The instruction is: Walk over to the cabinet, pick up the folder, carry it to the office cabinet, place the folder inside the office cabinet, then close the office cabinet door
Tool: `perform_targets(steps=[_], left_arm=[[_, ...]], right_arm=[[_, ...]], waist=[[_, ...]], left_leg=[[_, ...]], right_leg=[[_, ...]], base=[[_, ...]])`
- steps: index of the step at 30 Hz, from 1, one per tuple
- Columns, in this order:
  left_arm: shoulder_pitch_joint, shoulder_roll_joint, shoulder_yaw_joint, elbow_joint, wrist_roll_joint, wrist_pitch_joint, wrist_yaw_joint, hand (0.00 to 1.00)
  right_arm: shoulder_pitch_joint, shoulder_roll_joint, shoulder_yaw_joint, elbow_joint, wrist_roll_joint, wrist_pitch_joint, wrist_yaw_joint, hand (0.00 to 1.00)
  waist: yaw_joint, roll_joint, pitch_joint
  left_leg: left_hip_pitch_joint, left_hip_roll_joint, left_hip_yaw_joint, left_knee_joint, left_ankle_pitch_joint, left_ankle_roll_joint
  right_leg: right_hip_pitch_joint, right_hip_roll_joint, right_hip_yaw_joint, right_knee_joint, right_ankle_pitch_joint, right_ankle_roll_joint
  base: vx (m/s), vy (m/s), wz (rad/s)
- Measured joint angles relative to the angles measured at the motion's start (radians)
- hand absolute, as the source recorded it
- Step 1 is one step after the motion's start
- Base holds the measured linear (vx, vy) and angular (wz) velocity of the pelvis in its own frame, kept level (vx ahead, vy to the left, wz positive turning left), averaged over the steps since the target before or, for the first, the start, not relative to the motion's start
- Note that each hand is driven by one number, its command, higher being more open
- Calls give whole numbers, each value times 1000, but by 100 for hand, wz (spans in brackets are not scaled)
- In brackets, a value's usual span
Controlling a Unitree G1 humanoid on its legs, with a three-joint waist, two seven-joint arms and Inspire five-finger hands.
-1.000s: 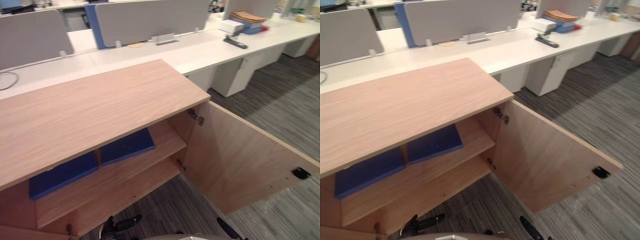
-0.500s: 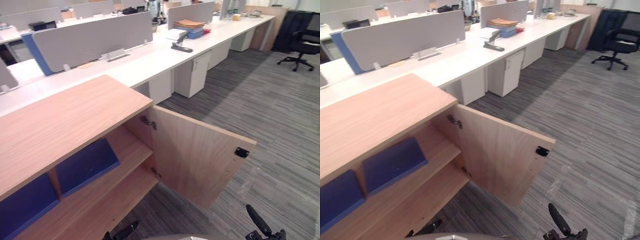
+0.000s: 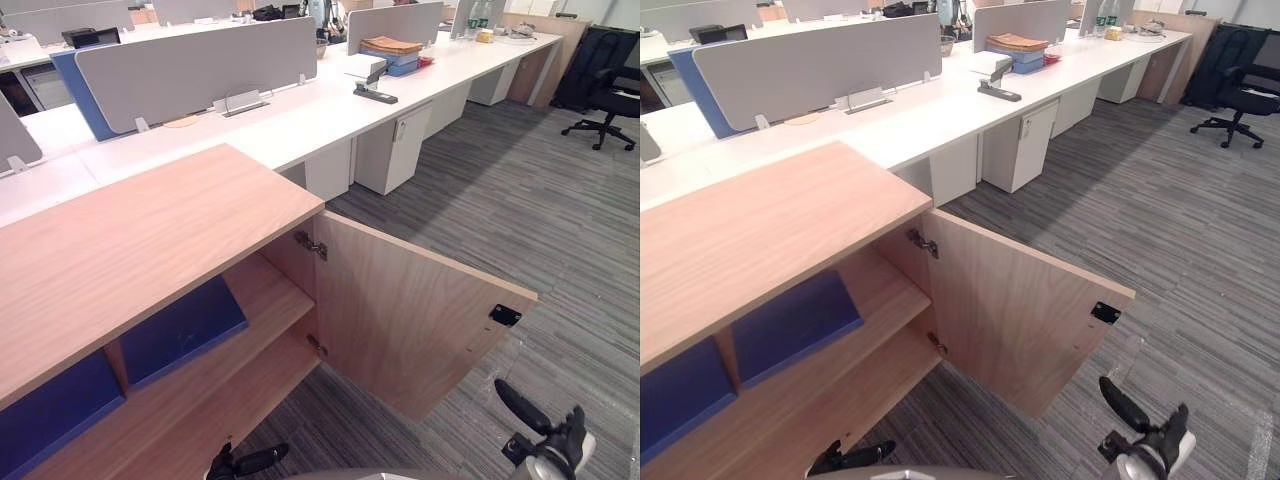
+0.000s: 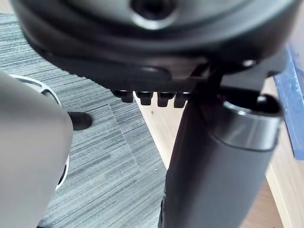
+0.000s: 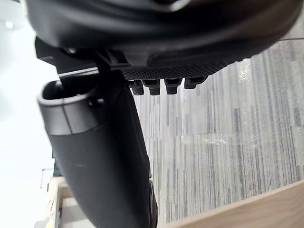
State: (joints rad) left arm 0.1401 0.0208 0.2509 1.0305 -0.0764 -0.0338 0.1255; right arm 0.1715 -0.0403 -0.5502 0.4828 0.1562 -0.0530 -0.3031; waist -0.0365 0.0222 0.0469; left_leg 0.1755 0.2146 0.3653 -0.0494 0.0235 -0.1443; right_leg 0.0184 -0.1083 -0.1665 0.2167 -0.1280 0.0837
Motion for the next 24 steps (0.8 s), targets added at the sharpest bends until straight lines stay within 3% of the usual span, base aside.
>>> perform_targets(steps=[7,13,24], left_arm=[[9,22,-3,16,1,0,-26,100],[43,48,-11,38,9,2,-31,100],[63,73,-67,38,9,1,-47,100]], right_arm=[[-31,-97,72,5,-5,0,77,100],[-69,-188,142,43,-38,0,115,100],[-147,-363,414,105,-47,-2,244,100]], waist=[[1,21,9],[1,19,11],[6,9,17]], left_leg=[[-8,-11,-40,-11,2,10],[-16,-12,-61,-12,4,7],[-29,-25,-73,-11,1,27]], right_leg=[[0,-10,-18,-4,4,7],[2,-9,-24,-9,8,5],[1,-15,-13,-28,26,8]], base=[[-34,6,11],[49,-2,5],[-12,6,0]])
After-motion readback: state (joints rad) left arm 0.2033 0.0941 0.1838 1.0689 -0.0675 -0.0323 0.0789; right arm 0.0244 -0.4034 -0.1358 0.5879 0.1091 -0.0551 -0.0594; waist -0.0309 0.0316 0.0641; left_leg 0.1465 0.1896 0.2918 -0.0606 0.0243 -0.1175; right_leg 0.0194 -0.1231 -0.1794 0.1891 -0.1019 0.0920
